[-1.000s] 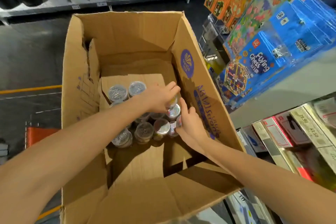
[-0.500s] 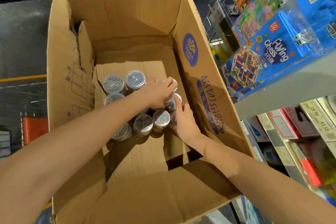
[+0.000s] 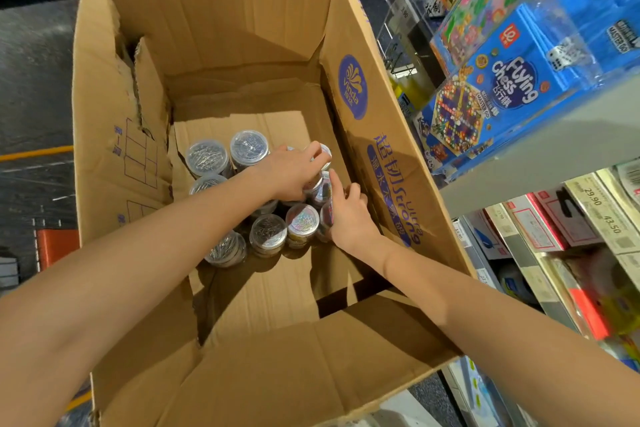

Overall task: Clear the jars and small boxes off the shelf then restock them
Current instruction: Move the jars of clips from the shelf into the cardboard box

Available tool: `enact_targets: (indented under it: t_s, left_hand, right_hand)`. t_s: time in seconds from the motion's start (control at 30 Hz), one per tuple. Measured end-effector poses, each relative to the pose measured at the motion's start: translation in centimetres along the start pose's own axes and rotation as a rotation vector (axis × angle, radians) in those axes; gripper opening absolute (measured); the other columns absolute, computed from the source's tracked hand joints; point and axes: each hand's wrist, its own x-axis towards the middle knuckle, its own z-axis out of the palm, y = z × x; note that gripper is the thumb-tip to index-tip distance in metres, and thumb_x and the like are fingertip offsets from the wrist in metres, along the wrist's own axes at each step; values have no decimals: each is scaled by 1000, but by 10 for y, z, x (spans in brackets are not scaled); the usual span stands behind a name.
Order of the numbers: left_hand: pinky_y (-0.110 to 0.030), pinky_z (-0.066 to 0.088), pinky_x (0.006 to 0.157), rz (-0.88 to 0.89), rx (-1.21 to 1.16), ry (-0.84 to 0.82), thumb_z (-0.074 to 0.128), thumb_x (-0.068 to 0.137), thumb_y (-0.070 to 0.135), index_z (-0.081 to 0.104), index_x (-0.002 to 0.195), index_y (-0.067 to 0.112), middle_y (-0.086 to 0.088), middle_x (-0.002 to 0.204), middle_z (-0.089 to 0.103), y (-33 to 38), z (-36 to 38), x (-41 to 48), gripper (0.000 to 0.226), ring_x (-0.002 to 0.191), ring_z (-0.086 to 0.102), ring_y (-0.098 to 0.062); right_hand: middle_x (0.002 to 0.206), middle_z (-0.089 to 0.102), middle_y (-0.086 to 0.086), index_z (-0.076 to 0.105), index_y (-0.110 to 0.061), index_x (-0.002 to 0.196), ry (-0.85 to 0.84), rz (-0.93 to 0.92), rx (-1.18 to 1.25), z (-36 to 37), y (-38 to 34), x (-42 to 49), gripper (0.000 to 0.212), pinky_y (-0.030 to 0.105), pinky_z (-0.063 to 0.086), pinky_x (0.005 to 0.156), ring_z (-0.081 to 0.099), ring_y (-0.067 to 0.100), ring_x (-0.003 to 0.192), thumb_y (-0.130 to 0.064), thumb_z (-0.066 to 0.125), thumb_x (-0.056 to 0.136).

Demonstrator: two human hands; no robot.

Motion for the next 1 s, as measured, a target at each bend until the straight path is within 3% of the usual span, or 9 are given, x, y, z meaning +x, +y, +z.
enact_targets:
  t_s: [0.2, 0.37, 0.53, 0.7, 0.87, 1.0]
  left_hand:
    - [-42, 45, 84, -40, -22, -3, 70, 79, 29, 27, 139, 17, -6, 136, 33, 2, -4, 1, 74, 98, 57, -28]
    - [-35, 48, 73, -87, -76, 38, 73, 77, 37, 27, 142, 17, -4, 142, 29, 5, -35, -16, 83, 100, 57, -24]
    - [-40, 42, 86, -163, 82, 77, 70, 82, 40, 21, 146, 20, -4, 144, 28, 14, -85, -44, 83, 112, 54, -25]
    - [-44, 47, 91, -205, -55, 266, 71, 81, 40, 28, 141, 22, -4, 139, 37, 45, -145, -78, 77, 116, 53, -26]
    - [-41, 46, 96, -57, -235, 502, 73, 80, 34, 38, 137, 19, -6, 134, 45, 111, -212, -96, 69, 115, 52, -21]
    - [-35, 47, 92, 199, -284, 619, 74, 82, 27, 42, 134, 15, -7, 127, 48, 193, -262, -89, 62, 103, 55, -18]
  right_hand:
    - [136, 25, 18, 2, -17, 151, 5, 16, 25, -10, -7, -5, 85, 42, 37, 101, 30, 37, 126, -9, 58, 87]
    - [134, 27, 20, 17, -10, 144, 56, -17, 61, -45, -17, -13, 68, 43, 34, 101, 33, 40, 124, -10, 57, 89]
    - [137, 31, 20, 23, -9, 141, 159, -30, 175, -99, -26, -38, 67, 47, 38, 103, 40, 41, 124, -14, 63, 88]
    - [138, 34, 20, 29, -8, 141, 341, -154, 243, -149, -24, -99, 68, 39, 40, 101, 41, 36, 126, -15, 66, 85]
    - [135, 34, 16, 25, -13, 144, 523, -168, 212, -198, 2, -184, 75, 29, 40, 79, 46, 32, 115, -20, 68, 84]
    - [134, 36, 18, 29, -10, 142, 781, -56, 153, -228, 54, -264, 67, 37, 36, 99, 42, 38, 123, -15, 63, 84]
